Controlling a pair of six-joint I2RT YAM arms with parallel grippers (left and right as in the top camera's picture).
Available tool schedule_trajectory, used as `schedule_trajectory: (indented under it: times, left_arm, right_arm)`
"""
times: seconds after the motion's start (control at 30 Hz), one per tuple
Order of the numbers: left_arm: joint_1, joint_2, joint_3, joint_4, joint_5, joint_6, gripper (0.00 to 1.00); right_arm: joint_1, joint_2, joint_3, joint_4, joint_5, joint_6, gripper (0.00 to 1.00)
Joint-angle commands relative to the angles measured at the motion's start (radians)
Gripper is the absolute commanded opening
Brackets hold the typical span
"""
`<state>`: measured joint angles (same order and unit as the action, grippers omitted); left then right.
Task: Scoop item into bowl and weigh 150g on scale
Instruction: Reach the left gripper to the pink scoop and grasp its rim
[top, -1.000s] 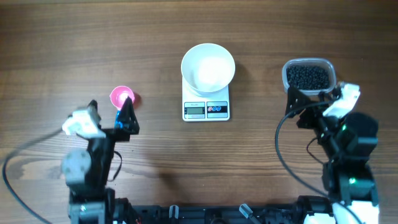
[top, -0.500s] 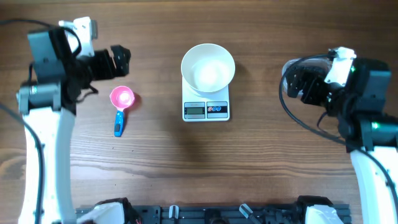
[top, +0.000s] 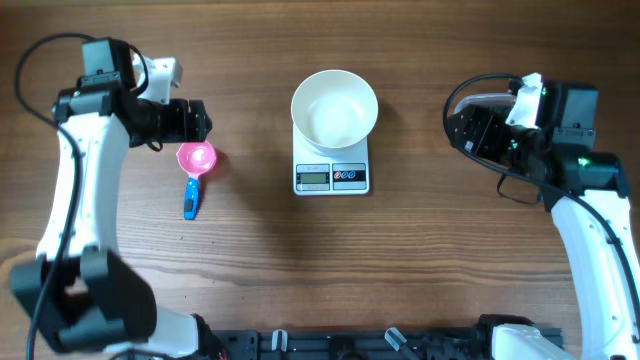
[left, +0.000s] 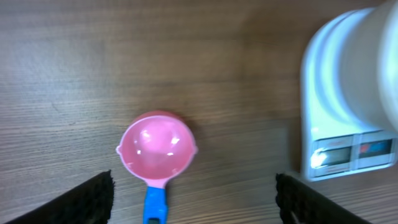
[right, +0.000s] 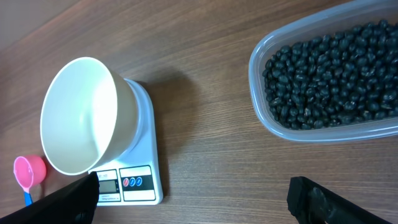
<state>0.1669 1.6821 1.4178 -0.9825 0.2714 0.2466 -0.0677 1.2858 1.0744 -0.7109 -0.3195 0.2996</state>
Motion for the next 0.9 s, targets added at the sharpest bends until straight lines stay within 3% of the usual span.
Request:
schedule_trajectory:
  times: [0.0,0.47,0.87]
  left_arm:
    - [0.042,0.096,0.009,0.020,-0.021,0.090,0.81]
    - [0.066,0.281,0.009,0.093,-0.071,0.090,0.63]
    - [0.086,0.383,0.008,0.127,-0.040,0.090,0.53]
  right_arm:
    - [0.005,0.022,0.023,-0.004,-0.022,0.015,1.00]
    - [0.005,0.070,0.013,-0.009,-0.019,0.014,1.00]
    - [0.005,0.089,0.013,-0.007,-0.015,0.015,1.00]
